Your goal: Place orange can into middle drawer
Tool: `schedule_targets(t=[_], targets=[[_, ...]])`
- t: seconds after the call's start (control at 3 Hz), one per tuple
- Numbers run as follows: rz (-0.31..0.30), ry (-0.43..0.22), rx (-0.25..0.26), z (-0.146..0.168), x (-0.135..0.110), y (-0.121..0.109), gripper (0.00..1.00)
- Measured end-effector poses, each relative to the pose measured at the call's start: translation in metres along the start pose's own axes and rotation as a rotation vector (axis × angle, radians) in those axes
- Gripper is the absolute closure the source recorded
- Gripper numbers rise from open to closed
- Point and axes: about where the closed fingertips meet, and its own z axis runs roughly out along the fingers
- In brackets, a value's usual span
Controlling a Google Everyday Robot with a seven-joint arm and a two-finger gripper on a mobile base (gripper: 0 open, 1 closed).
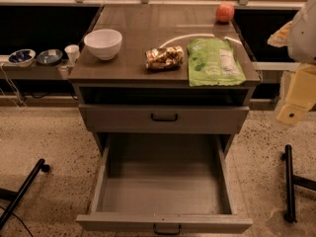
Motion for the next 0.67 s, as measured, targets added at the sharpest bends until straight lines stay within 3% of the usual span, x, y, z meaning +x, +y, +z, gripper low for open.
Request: schedule_targets(t=[0.33,0.67], targets=[[0.000,0.000,0.000,0.000,0.000,0.000,0.00],[-0.065,0.007,0.018,0.011,-0.027,-0.026,0.00]])
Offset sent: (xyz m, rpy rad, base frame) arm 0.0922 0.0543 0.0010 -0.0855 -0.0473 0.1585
